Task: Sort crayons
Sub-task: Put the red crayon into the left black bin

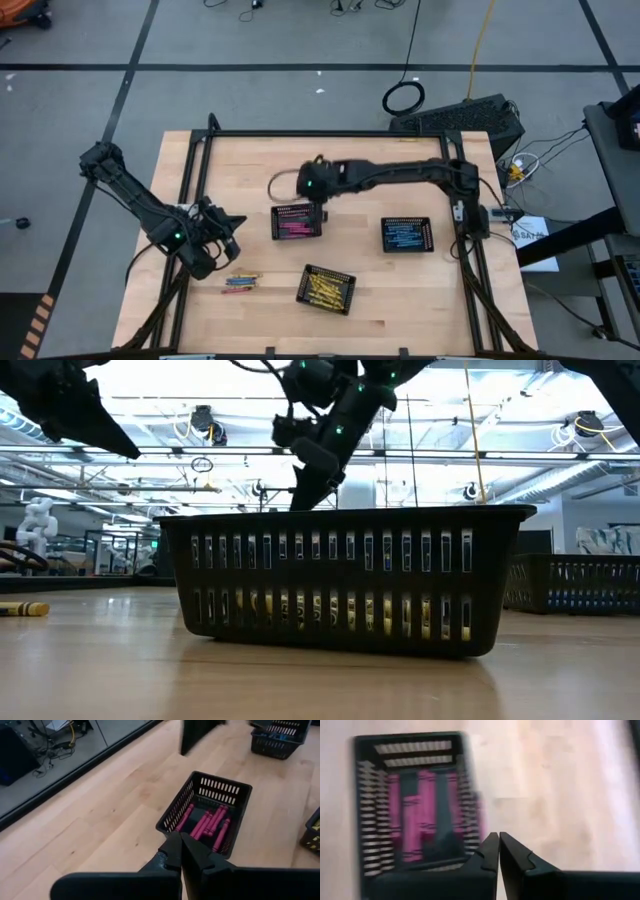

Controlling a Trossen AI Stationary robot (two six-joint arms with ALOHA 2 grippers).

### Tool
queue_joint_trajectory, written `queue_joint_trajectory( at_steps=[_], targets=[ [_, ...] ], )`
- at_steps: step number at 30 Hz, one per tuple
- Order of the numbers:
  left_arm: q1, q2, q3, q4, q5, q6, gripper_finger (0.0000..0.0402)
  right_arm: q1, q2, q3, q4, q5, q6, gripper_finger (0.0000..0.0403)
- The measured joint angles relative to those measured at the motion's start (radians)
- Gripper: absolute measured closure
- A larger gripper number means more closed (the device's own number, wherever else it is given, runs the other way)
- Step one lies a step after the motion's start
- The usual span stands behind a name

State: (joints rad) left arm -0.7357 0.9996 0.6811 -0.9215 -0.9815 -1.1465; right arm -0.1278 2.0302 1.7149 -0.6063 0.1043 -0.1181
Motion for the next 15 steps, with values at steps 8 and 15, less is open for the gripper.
queue_joint_trajectory(
  at_steps=[8, 15],
  targets=[
    [0.0, 0.002, 0.0, -0.001, -0.005, 0.001, 0.0398, -0.136, 0.028, -0.09, 0.019, -0.056, -0.004, 0.0395],
    [0.0, 0.002, 0.0, -0.001, -0.008, 0.001, 0.0398, -0.162, 0.028, -0.198, 0.132, -0.231, -0.103, 0.032]
  ],
)
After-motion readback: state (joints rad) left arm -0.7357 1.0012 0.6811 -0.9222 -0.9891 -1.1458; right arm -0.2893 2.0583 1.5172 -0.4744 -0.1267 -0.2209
